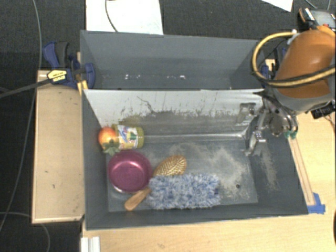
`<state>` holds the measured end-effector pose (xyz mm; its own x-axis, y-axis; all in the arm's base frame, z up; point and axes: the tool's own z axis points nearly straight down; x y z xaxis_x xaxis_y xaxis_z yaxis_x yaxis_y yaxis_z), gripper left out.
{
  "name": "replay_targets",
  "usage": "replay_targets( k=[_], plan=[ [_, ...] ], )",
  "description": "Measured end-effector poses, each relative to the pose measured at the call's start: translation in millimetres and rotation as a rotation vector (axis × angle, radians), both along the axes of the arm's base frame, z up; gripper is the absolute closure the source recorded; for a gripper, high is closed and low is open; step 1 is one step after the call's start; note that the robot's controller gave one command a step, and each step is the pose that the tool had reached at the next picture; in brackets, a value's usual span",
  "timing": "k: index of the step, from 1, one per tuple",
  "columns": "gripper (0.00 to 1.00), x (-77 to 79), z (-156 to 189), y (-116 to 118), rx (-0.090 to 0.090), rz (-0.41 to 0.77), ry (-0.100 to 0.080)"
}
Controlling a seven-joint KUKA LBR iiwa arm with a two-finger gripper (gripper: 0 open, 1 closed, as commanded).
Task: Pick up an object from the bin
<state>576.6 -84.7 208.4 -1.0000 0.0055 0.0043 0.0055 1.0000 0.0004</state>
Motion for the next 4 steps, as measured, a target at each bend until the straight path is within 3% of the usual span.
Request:
replay_targets(
  k=[1, 2, 3, 4],
  plan=[
    [0.0, 1.6, 4.7, 0.4, -0.001, 0.003, -0.008],
    [0.0, -17.9, -113.3, 69.2, -0.001, 0.157, -0.01],
    [0.0, -59.8, -69.2, 90.2, -0.003, 0.185, -0.015],
    [0.0, -53.0, -106.8, 219.2, 0.002, 0.244, -0.01]
  ],
)
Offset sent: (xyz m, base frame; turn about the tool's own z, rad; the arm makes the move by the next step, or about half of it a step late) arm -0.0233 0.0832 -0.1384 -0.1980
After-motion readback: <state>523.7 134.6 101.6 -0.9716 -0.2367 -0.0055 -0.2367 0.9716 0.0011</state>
